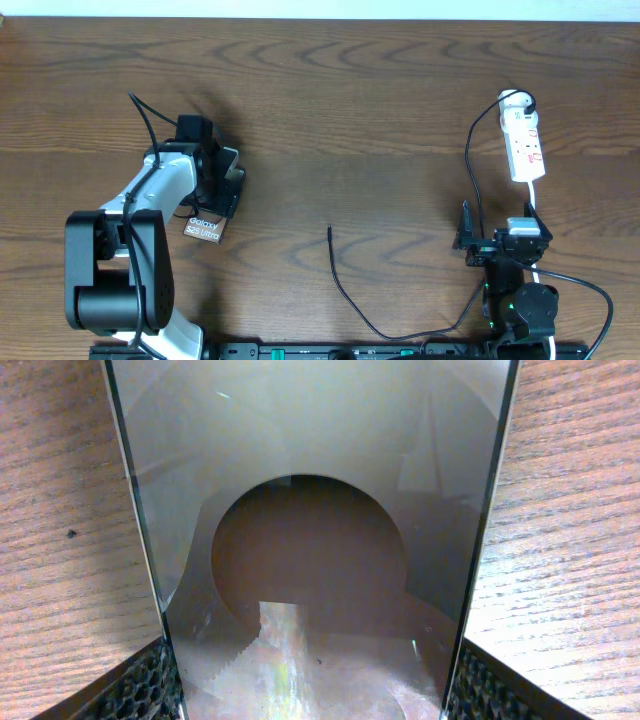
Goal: Plug charger to phone and switch on socket
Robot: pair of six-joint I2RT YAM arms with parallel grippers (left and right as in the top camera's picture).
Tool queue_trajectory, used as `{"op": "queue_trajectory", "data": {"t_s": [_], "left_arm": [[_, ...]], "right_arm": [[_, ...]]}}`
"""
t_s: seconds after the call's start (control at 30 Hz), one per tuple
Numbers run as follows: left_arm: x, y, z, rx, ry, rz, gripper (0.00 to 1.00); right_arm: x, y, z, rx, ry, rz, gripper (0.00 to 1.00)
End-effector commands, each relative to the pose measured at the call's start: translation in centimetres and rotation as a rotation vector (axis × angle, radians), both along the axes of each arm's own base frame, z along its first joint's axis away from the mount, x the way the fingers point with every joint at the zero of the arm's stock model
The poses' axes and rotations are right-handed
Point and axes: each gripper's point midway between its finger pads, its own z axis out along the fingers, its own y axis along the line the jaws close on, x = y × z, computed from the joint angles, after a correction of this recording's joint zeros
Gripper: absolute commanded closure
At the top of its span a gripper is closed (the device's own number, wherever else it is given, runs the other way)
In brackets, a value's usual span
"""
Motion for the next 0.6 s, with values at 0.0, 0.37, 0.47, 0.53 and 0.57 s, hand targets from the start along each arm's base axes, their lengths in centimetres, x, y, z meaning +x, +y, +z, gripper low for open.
{"op": "queue_trajectory", "data": {"t_s": [0.0, 0.37, 0.47, 0.53, 0.57], "left_arm": [[-1.4, -0.3, -1.1, -0.020, 0.048, -0.009, 0.93], [-0.9, -0.3, 0.2, -0.021, 0.011, -0.002, 0.92], [-0.5, -0.3, 0.9, -0.022, -0.004, 0.003, 0.93], [-0.3, -0.3, 1.3, -0.022, -0.013, 0.013, 0.92], [-0.2, -0.3, 1.4, -0.023, -0.015, 0.015, 0.93]], "right_arm": [[0.0, -0.1, -0.1, -0.003, 0.003, -0.009, 0.01], [0.0, -0.1, -0.1, -0.003, 0.003, -0.009, 0.01], [0.0, -0.2, -0.1, -0.003, 0.003, -0.009, 0.01], [0.0, -0.1, -0.1, -0.003, 0.003, -0.009, 0.01], [0.0, -0.1, -0.1, -0.003, 0.003, -0.009, 0.01]]}}
